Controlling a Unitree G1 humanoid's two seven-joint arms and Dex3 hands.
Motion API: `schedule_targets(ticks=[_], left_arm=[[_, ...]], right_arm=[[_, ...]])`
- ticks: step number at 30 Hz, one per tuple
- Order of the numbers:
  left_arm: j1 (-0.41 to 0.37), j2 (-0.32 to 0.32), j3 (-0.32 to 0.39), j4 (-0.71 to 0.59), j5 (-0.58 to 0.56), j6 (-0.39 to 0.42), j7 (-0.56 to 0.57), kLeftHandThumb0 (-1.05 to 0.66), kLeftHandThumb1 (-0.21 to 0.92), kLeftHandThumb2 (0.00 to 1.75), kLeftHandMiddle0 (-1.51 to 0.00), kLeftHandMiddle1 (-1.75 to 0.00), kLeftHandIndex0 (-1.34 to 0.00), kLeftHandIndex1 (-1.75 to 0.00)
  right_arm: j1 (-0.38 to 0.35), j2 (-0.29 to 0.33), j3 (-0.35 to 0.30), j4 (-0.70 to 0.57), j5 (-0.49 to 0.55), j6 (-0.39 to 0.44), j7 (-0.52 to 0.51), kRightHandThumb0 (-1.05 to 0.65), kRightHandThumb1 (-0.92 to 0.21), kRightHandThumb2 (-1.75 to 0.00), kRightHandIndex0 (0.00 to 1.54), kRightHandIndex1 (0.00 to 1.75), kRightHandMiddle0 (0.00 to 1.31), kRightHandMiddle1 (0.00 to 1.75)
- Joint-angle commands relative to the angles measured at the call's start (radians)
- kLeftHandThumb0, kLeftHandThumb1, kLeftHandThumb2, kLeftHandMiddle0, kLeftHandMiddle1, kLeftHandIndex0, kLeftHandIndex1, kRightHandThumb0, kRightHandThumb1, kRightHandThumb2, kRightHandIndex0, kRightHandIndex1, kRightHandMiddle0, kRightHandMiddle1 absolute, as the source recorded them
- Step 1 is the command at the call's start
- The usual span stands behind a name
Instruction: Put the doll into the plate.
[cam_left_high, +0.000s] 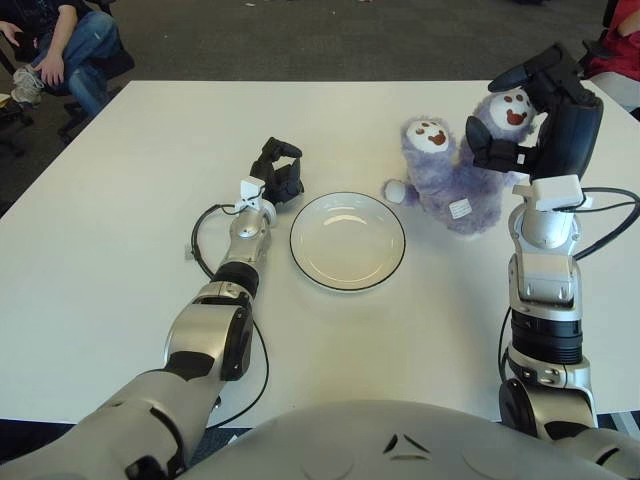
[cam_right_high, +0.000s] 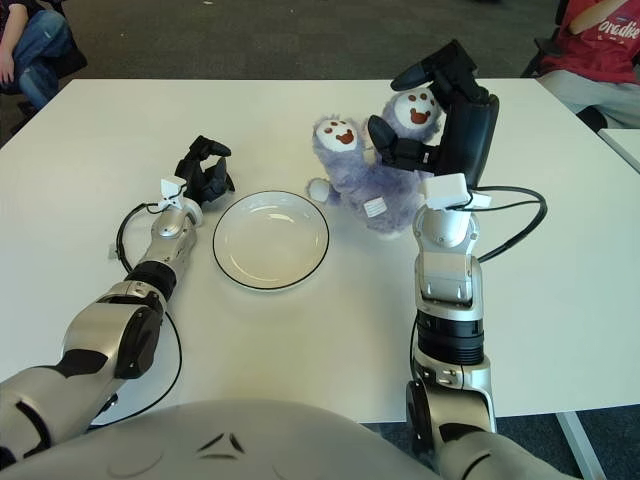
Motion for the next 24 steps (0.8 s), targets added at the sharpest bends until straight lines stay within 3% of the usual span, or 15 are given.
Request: schedule_targets(ticks=[1, 8, 24], left_arm=[[0.106, -0.013, -0.004, 0.075, 0.010, 0.038, -0.004, -0.38, 0.69, 0.84, -0.94, -1.75, -0.34, -1.75], [0.107, -0.016, -0.008, 0.071, 0.016, 0.031, 0.007, -0.38, 0.69, 0.84, -0.91, -1.75, -0.33, -1.75], [0.106, -0.017, -0.012, 0.075, 0.018, 0.033, 0.008, -0.38, 0.68, 0.85, -0.91, -1.75, -0.34, -1.75]], right_arm=[[-0.062, 0.001, 0.012, 0.016, -0.005, 0.007, 0.003, -0.01, -0.20, -1.29, 0.72, 1.52, 0.72, 1.49], [-0.128, -0.013, 0.036, 0.044, -0.012, 0.003, 0.020, -0.01, -0.18, -1.33, 0.71, 1.55, 0.71, 1.52], [-0.144, -0.022, 0.045, 0.010, -0.066, 0.015, 0.018, -0.01, -0.17, -1.39, 0.68, 1.62, 0.68, 1.59]])
